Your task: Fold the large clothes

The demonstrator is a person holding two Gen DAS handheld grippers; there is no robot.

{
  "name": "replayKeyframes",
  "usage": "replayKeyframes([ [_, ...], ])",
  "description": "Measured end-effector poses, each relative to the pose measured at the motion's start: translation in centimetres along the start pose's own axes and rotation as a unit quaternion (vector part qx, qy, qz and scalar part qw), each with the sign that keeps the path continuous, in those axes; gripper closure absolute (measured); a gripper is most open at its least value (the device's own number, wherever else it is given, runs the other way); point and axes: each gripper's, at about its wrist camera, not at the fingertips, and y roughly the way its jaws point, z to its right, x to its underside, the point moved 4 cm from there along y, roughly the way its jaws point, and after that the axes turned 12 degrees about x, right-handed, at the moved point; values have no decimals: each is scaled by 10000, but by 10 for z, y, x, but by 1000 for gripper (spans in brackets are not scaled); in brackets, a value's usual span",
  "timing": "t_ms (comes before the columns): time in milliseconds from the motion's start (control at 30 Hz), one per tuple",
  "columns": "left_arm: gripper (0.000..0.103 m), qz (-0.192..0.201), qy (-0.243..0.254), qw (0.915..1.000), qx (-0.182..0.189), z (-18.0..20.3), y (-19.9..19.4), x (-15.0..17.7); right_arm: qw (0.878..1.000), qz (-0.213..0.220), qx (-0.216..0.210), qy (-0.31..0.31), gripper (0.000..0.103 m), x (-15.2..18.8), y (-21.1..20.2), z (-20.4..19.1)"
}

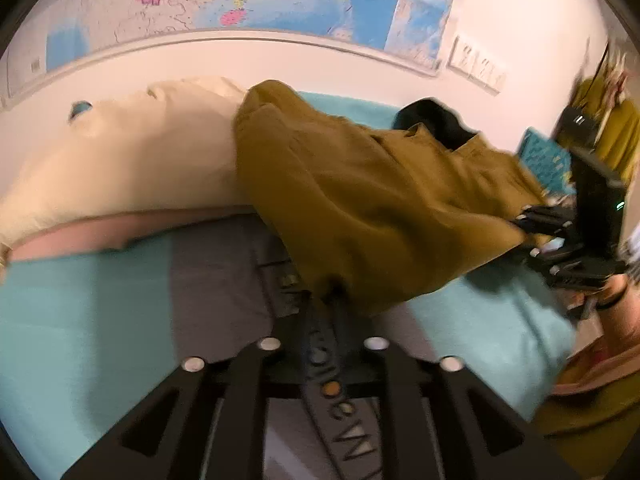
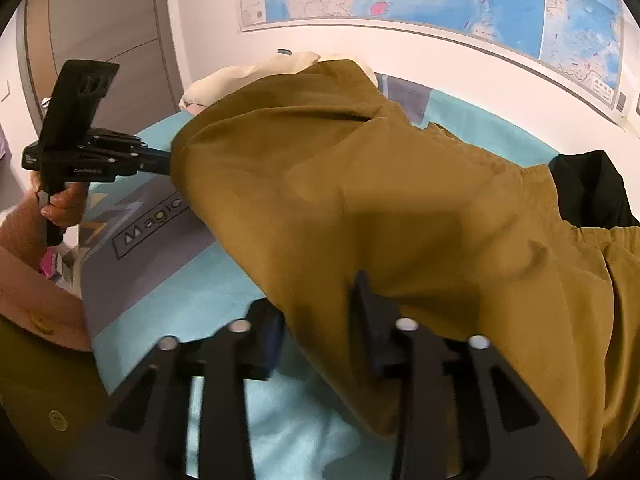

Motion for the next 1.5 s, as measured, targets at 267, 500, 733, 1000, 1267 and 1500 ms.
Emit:
replayKeyframes([
  [267, 30, 533, -146, 9982, 222, 8, -18, -13, 9829, 760, 555, 1584, 43, 25, -80, 99],
  [500, 42, 32, -173, 9998, -34, 11, 30, -27, 9289, 287, 1890, 3171, 28, 94, -95, 211],
  [733, 72, -203, -398, 9990, 41, 2, 38, -24, 9141, 742, 1470, 3705, 98, 102, -109, 247],
  [1000, 55, -139, 137, 9984, -535, 16, 31, -30, 9006, 388, 1833, 3923, 82, 113, -87, 257],
  [1267, 45, 420, 803, 9925, -817, 35, 16, -70, 9312, 481, 2076, 2958, 49, 48, -71, 250],
  [1500, 47, -171, 1311, 9882, -777, 60, 82, -91, 9460, -585, 2286, 2224, 76, 34, 2, 249],
])
